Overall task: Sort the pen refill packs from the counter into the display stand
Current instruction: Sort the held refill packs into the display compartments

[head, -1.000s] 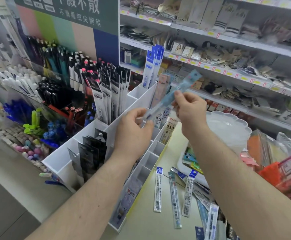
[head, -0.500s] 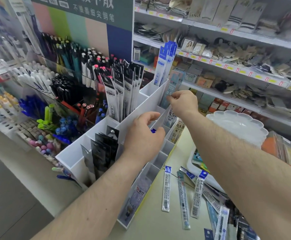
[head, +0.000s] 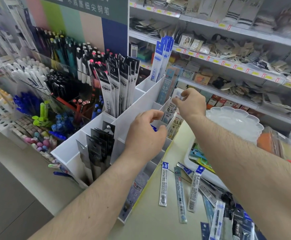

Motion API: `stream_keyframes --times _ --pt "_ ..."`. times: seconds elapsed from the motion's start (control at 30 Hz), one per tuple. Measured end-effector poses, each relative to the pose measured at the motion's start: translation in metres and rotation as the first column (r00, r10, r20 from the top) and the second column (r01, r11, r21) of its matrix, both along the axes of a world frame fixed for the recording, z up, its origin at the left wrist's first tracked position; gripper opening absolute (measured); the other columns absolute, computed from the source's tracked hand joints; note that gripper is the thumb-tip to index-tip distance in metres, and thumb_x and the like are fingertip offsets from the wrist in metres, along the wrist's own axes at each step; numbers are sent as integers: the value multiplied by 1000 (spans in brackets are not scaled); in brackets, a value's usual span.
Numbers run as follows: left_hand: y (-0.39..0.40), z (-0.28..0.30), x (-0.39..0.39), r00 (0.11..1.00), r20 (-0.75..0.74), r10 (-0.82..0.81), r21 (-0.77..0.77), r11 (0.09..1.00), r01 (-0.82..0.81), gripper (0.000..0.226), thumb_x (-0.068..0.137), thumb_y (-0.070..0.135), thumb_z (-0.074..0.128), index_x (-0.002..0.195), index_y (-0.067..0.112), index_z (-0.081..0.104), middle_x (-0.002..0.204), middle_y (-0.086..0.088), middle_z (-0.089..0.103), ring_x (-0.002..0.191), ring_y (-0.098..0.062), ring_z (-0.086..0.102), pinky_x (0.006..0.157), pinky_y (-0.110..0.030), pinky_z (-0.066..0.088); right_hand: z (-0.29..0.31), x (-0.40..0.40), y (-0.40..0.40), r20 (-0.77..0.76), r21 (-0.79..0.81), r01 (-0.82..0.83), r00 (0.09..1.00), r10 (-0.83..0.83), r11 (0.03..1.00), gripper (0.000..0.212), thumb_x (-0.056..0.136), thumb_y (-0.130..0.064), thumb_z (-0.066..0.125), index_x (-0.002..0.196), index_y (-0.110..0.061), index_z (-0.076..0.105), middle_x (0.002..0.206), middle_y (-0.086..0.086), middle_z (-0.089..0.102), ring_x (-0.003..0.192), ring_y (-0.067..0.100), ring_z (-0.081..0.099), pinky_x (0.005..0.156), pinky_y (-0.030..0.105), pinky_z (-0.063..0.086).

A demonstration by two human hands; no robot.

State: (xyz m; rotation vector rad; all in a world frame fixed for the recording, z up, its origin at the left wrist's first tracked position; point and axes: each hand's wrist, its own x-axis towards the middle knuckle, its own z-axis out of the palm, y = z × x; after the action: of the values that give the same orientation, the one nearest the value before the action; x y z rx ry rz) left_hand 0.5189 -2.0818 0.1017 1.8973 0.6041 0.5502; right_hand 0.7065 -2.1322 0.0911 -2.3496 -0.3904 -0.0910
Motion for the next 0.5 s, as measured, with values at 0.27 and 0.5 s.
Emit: stream_keyframes --times 0.27,0.5 --pt "-27 -8 -4 996 18 -88 82 993 86 33 88 12 63 119 24 64 114 14 59 107 -2 55 93 -14 42 -12 -19 -25 -10 41 -32 999 33 999 31 83 -39 77 103 -19 64 89 -5 65 89 17 62 81 34 51" --pt "-60 -50 -11 946 -194 -261 240 922 304 42 87 14 61 129 20 60 127 7 57 120 -11 49 100 -17 33 -34 -68 -95 -123 157 22 992 -2 987 14 84 -27 72 91 -15 70 76 -7 64 72 10 58 71 28 48"
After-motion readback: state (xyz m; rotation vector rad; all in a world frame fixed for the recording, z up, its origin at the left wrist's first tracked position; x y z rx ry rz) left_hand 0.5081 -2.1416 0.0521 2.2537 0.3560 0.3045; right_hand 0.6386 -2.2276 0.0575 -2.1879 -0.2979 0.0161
